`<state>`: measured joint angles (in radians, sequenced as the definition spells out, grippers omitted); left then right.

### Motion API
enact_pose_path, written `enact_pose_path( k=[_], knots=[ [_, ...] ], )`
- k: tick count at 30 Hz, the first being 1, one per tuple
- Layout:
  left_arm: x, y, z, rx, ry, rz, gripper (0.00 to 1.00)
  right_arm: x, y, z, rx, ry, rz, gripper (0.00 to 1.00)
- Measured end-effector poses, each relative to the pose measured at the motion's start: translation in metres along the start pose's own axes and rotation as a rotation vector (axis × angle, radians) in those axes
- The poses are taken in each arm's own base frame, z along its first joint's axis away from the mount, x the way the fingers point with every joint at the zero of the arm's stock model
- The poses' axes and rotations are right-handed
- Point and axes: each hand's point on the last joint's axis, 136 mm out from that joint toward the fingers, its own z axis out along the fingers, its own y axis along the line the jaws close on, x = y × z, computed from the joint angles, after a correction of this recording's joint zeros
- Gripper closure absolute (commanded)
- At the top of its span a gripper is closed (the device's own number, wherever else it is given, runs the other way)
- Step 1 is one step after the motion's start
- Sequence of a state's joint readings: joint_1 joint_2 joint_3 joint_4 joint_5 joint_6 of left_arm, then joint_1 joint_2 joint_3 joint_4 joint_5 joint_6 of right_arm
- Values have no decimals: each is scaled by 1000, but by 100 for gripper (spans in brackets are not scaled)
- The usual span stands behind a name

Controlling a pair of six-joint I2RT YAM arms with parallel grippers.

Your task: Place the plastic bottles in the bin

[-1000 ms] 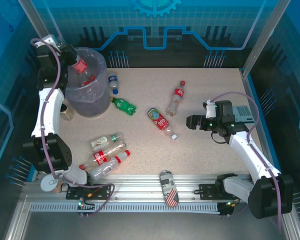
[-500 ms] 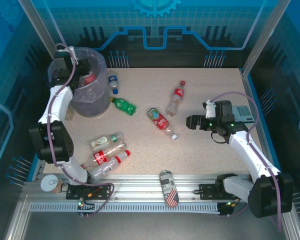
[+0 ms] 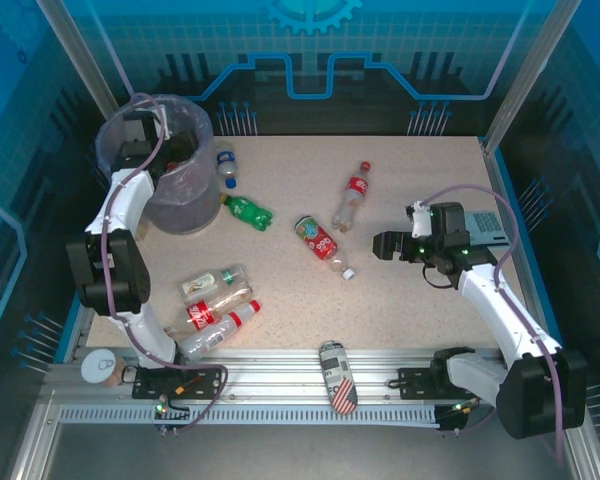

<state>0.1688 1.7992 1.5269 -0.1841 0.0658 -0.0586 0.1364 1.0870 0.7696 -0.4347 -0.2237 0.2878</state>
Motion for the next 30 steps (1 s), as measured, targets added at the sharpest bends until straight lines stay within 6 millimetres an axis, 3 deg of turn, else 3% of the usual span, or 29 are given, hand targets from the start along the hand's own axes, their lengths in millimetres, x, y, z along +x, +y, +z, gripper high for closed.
enact_pose_path(
  k=[3,16,21,25,27,30],
  knots=[
    [2,0,-1,1,10,8,1,0,0,0,0,-2,0,0],
    [-26,-4,-23,-16,-13,11,1,8,2,1,7,25,-30,0],
    [-58,-11,-63,-32,-72,16,1,17,13,3,9,66,-116,0],
    [-88,-30,-118,-7,-156,-5,1,20,35,9,-7,104,-237,0],
    [-94,-52,-146,34,-190,-15,1,23,46,16,-18,132,-294,0],
    [-87,-109,-182,160,-211,3,1,26,60,28,-25,173,-366,0]
  ],
)
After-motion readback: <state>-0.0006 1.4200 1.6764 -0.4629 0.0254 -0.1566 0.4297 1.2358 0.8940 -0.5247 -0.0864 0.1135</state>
